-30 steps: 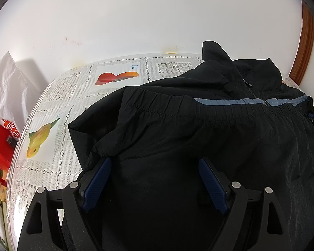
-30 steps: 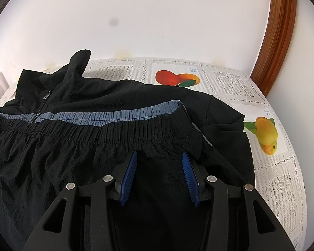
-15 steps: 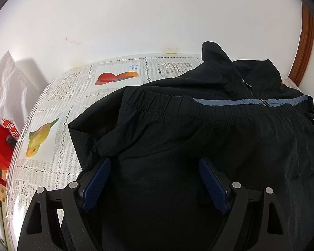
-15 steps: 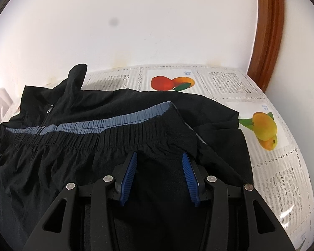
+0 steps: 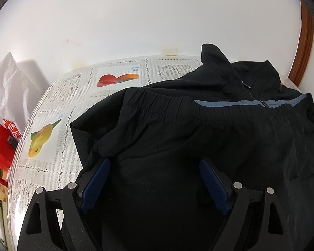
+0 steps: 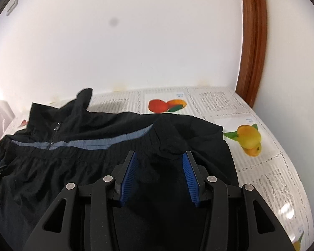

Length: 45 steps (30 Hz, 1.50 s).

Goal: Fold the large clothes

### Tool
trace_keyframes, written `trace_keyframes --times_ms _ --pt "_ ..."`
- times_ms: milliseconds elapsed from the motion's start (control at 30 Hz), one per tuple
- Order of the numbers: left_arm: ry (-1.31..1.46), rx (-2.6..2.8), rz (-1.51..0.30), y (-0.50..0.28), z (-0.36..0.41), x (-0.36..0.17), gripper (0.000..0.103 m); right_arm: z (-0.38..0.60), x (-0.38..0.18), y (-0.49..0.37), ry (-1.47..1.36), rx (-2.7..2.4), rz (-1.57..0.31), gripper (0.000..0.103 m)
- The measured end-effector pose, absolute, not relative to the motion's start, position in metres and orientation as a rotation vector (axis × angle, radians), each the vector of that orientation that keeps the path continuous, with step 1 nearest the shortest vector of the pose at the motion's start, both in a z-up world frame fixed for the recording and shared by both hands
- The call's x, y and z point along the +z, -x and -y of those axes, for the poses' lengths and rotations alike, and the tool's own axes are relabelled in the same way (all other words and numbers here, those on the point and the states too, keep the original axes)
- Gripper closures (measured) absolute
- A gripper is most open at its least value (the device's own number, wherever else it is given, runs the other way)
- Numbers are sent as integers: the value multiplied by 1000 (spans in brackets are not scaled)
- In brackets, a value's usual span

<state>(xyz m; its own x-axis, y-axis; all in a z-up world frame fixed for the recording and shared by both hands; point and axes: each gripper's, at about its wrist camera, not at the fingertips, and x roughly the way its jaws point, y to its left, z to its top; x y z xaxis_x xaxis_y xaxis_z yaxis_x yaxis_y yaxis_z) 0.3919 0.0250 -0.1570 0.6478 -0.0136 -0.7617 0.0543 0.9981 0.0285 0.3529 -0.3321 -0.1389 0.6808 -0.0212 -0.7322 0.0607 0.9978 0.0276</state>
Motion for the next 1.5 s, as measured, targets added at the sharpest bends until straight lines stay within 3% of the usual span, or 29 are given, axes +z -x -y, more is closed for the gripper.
trace_keyframes --times_ms 300,533,1233,1500 --pt "-39 2 -843 -376 -28 -140 16 222 -132 -329 -36 210 -886 51" --pt "-29 -22 -831 -328 -39 -122 16 161 -170 -322 68 168 -1051 52" --pt "-28 36 -918 -150 -107 -143 16 188 -140 -131 96 157 -1051 51" --pt "-93 137 -916 -113 -126 -153 16 90 -131 -120 322 383 -963 44"
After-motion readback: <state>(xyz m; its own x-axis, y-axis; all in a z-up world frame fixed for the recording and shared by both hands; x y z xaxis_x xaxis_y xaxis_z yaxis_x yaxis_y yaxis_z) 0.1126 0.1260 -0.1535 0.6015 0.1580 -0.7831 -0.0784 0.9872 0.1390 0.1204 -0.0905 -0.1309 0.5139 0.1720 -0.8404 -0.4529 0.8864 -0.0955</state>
